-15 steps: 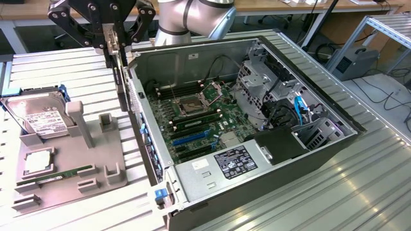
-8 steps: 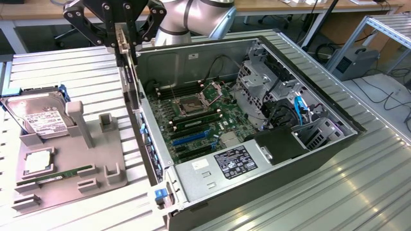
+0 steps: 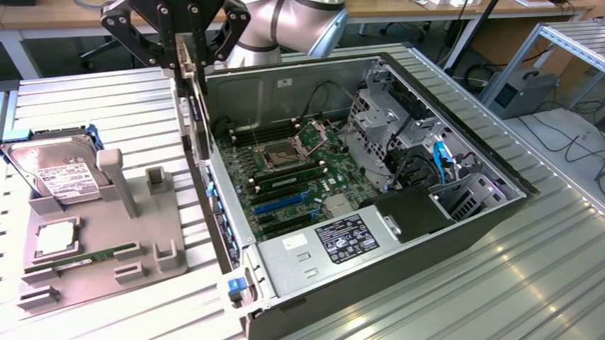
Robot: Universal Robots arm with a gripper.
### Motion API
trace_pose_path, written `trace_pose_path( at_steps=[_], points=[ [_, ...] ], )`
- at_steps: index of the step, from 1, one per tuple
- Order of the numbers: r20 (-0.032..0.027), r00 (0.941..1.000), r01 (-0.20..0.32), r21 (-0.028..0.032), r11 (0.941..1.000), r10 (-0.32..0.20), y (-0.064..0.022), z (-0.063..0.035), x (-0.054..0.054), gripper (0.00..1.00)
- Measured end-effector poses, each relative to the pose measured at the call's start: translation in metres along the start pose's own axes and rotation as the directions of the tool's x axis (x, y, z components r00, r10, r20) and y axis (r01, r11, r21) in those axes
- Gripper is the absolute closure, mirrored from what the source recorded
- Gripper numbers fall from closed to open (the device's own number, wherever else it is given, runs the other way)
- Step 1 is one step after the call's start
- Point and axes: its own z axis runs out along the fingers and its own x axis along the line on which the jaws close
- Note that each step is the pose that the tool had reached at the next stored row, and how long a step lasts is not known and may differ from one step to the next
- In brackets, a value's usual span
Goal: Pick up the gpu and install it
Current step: 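Pick up the gpu and move the gpu toward the slot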
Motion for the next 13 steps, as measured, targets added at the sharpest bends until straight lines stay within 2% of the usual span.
trace_pose_path(
  at_steps=[13],
  points=[
    [0.0,1.0,0.0,0.0006,1.0,0.0,0.0007,0.0002,-0.0087,0.73]
  ],
)
